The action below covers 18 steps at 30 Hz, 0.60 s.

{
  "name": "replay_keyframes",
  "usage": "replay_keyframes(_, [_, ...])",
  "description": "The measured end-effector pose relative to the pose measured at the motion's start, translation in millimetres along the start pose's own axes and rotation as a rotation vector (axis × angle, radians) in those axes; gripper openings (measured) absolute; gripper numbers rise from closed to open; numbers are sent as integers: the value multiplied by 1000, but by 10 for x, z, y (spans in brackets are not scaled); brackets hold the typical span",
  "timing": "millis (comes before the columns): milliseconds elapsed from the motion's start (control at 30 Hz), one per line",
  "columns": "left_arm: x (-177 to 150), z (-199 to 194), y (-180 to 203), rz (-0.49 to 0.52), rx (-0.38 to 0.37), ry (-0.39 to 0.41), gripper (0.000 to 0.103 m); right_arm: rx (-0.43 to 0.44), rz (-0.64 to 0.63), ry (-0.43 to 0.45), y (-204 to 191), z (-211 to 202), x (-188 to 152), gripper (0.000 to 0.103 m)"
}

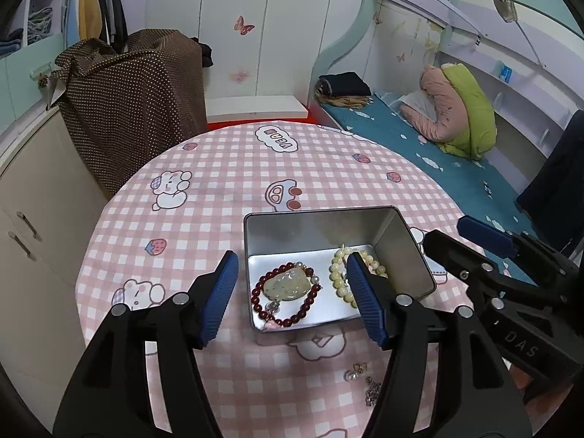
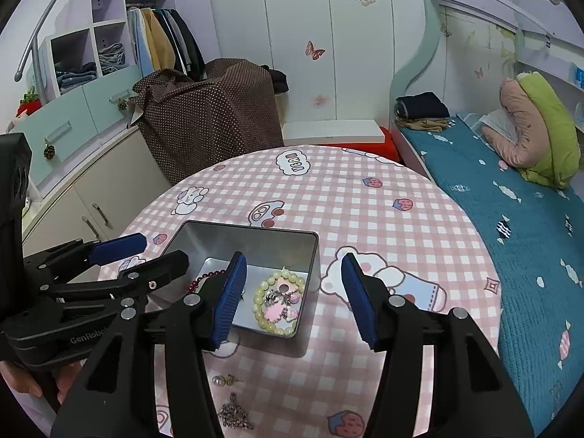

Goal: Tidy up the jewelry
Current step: 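Withdraw both tools toward the last earrings on the table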

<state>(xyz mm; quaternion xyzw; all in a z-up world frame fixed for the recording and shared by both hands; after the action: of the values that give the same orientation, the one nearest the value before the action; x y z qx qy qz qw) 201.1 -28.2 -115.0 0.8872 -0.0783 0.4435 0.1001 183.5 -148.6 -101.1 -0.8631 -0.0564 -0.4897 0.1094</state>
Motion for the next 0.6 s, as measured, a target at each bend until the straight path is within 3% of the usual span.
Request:
replay_keyframes(200, [-143, -148, -51, 8, 10, -2, 66, -21, -6, -12, 12, -148, -137, 62])
replay_keyframes(333, [-300, -266, -112, 12, 15, -10, 72, -47, -1, -52, 20, -231, -325, 73])
replay_keyframes(600, [-782, -425, -257, 27, 34, -73, 76, -29, -25, -146, -137, -296, -817, 76])
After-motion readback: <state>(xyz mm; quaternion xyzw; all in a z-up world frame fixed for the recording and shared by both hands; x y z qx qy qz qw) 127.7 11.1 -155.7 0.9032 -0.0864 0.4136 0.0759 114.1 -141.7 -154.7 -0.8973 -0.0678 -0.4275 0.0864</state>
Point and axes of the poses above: each gripper's, at about its wrist camera, not at the fingertips, and z roughly the way its jaws point, y to its right, x to its top, the point moved 9 cm from there along z, roughly the way its jaws point, and after that the axes turned 8 degrees about y, right-handed, at the moved point
